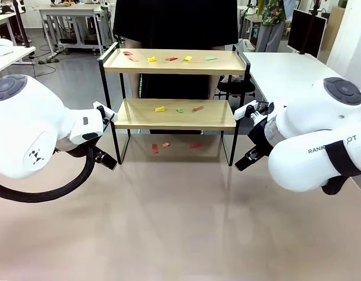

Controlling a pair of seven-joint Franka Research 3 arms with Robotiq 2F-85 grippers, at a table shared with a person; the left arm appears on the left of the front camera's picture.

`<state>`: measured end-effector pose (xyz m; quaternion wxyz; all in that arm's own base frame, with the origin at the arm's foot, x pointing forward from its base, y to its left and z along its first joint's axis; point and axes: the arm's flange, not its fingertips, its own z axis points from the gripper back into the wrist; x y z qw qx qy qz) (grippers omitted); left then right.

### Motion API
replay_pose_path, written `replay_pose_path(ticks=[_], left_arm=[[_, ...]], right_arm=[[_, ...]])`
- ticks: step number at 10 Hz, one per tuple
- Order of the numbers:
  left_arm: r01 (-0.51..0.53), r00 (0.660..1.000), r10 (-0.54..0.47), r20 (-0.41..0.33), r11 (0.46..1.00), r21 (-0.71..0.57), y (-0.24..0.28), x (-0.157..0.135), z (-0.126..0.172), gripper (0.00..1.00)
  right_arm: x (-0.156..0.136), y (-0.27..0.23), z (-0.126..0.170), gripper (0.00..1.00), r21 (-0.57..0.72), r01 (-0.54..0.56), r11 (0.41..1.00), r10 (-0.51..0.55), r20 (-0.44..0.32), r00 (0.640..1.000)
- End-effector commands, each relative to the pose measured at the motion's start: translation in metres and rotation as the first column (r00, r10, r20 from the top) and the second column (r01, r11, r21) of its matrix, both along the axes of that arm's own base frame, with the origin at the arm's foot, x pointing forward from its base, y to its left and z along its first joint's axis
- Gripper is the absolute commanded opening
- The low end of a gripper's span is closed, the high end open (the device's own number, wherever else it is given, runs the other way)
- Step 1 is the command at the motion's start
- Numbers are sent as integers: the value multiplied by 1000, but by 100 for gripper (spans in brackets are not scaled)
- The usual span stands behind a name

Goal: Clean the shelf.
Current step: Pick up the Duster handed by the human.

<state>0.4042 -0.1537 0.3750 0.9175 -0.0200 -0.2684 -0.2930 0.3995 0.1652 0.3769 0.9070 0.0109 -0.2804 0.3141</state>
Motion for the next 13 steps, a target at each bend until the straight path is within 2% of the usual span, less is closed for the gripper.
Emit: replay_pose_path(ticks=[1, 2, 3, 4, 5, 6, 7, 8, 9, 10, 11, 12, 13], left_arm=[[30, 999, -32, -19, 997, -72, 12, 14, 43, 100], [70, 996, -74, -45, 994, -82, 23, 23, 73, 100], [103, 992, -110, -58, 989, -106, 37, 31, 97, 100], [150, 984, -159, -75, 982, -112, 52, 39, 119, 100], [244, 962, -256, -89, 961, -131, 69, 46, 136, 100], [352, 924, -371, -89, 919, -179, 92, 52, 151, 100], [469, 867, -494, -68, 854, -225, 116, 59, 158, 100], [552, 814, -580, -21, 786, -278, 144, 67, 157, 100], [566, 802, -596, 28, 745, -353, 174, 76, 151, 100], [597, 783, -618, 74, 711, -373, 198, 79, 143, 100], [615, 775, -621, 117, 699, -364, 213, 77, 131, 100], [640, 761, -626, 168, 685, -348, 225, 75, 124, 100], [663, 744, -638, 199, 667, -341, 227, 72, 118, 100]], right_arm=[[20, -16, 48, 100, 36, 46, 998, -48, 40, 998], [35, -35, 78, 100, 73, 89, 993, -94, 70, 993], [44, -55, 98, 100, 110, 97, 989, -105, 65, 992], [51, -77, 111, 100, 142, 86, 986, -96, 59, 994], [56, -102, 120, 100, 180, 65, 981, -75, 53, 996], [62, -134, 127, 100, 234, 16, 972, -32, 61, 998], [68, -164, 128, 100, 272, -42, 961, 24, 71, 997], [74, -193, 123, 100, 320, -101, 942, 73, 97, 993], [81, -218, 112, 100, 366, -152, 918, 113, 125, 986], [84, -235, 100, 100, 410, -216, 886, 159, 169, 973], [83, -251, 88, 100, 457, -270, 847, 189, 216, 958], [83, -261, 80, 100, 482, -258, 837, 155, 243, 958], [82, -263, 75, 100, 461, -221, 860, 109, 256, 961]])
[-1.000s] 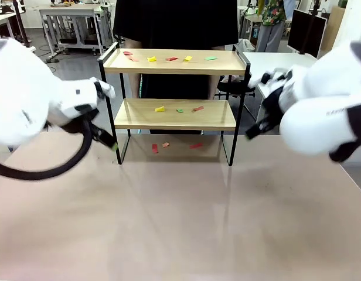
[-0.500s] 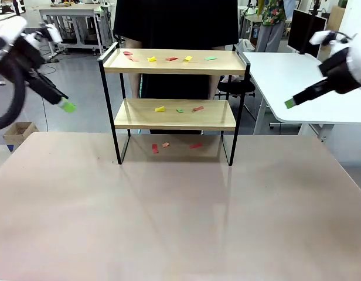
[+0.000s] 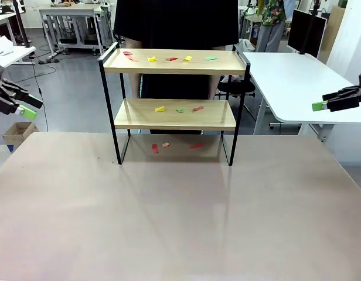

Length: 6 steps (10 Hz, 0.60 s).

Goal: Clean the shelf.
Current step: Pick up the Duster handed by the human.

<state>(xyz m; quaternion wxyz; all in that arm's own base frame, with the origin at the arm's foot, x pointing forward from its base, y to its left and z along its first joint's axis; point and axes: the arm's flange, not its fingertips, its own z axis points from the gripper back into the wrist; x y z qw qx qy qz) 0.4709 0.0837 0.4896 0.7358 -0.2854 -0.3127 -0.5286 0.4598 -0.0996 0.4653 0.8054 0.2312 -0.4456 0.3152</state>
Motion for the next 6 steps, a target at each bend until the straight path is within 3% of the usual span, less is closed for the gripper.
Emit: replay_pose_path(ticks=[1, 5, 6], left_arm=[[-14, 1000, 14, -18, 1000, 14, -10, -2, 11, 100], [-5, 1000, 5, -10, 1000, 25, -6, 0, 3, 100], [-39, 999, 39, 3, 999, -5, 13, 27, 7, 100]], right_arm=[[-2, 9, 10, 100, -37, -3, 999, 2, -21, 1000], [-2, 9, 10, 100, -37, -3, 999, 2, -21, 1000], [-2, 11, 1, 100, -54, -10, 998, 8, -36, 999]])
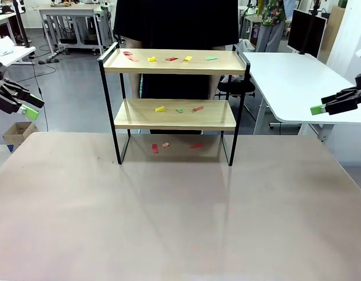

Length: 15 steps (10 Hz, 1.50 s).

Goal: Clean the shelf.
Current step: Pick up the Duster handed by the human.

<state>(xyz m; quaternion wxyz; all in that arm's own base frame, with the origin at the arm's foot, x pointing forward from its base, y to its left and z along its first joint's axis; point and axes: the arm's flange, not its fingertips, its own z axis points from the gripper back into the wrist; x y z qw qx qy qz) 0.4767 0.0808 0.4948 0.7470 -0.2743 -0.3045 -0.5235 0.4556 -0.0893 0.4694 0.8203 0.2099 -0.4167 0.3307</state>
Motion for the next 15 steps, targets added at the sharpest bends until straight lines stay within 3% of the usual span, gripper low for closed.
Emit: replay_pose_path(ticks=[1, 4, 7, 9, 11, 15], left_arm=[[-15, 1000, 17, 26, 997, -75, 34, 41, -4, 100], [84, 995, -73, 61, 976, -202, 71, 78, -26, 100], [183, 973, -130, 190, 938, -295, 97, 98, -43, 100], [286, 939, -194, 284, 899, -333, 106, 113, -57, 100], [321, 936, -235, 262, 876, -361, 104, 127, -70, 100], [352, 928, -246, 280, 828, -437, 106, 146, -93, 100]], right_arm=[[15, -20, -6, 100, 35, 1, 999, -3, 40, 999], [48, -64, -29, 100, 119, -83, 989, 68, 126, 990], [70, -107, -57, 100, 191, -156, 969, 118, 195, 974], [82, -131, -77, 100, 216, -186, 959, 128, 255, 958], [91, -138, -90, 100, 266, -193, 944, 125, 253, 959], [100, -145, -108, 100, 294, -201, 935, 98, 331, 939]])
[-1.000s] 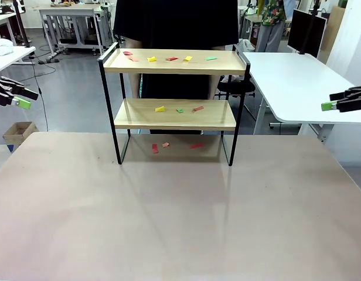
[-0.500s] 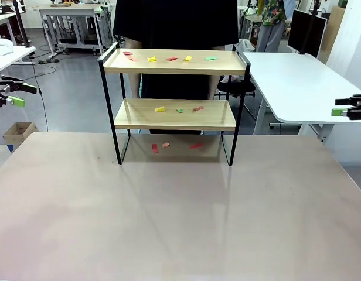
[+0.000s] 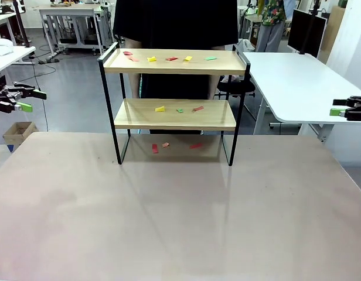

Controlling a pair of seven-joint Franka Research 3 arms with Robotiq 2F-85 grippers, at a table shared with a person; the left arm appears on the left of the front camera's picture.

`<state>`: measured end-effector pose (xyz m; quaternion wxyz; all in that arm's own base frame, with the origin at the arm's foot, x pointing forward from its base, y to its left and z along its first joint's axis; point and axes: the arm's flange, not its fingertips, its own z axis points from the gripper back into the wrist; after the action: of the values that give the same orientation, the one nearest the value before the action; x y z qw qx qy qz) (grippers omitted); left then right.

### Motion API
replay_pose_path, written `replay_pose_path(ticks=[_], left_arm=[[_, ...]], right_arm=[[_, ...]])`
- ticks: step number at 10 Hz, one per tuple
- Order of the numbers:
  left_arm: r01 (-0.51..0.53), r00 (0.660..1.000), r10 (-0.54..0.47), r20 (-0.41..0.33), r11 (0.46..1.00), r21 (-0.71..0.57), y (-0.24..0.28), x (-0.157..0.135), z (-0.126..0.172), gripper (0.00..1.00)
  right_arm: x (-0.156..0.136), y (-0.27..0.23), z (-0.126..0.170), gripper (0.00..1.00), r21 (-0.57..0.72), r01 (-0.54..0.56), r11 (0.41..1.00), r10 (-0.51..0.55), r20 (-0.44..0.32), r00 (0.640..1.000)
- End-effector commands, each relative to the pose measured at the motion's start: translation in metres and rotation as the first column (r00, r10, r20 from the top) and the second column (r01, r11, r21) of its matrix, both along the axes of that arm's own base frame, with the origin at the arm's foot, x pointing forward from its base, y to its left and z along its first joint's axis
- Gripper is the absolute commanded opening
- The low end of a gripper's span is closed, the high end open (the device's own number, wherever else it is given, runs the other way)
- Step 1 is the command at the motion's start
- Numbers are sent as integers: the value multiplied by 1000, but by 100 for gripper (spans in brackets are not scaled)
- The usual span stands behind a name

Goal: Clean the shelf.
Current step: Pick up the Duster handed by the human.

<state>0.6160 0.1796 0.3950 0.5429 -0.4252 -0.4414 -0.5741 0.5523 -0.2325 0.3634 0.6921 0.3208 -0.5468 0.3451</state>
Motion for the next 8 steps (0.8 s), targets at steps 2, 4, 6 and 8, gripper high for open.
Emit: replay_pose_path(ticks=[2, 4, 6, 8], left_arm=[[26, 1000, -24, 17, 993, -115, 9, 7, 6, 100], [39, 999, -39, 8, 989, -145, 13, 4, 10, 100], [42, 999, -42, 5, 985, -166, 17, 4, 14, 100], [46, 999, -47, -4, 985, -164, 15, 4, 14, 100]], right_arm=[[4, -2, 0, 100, 56, -11, 998, 7, 85, 996], [4, 1, 7, 100, 56, -13, 998, 7, 102, 995], [4, 2, 10, 100, 62, -12, 998, 6, 104, 995], [4, 1, 10, 100, 64, -3, 998, -4, 106, 994]])
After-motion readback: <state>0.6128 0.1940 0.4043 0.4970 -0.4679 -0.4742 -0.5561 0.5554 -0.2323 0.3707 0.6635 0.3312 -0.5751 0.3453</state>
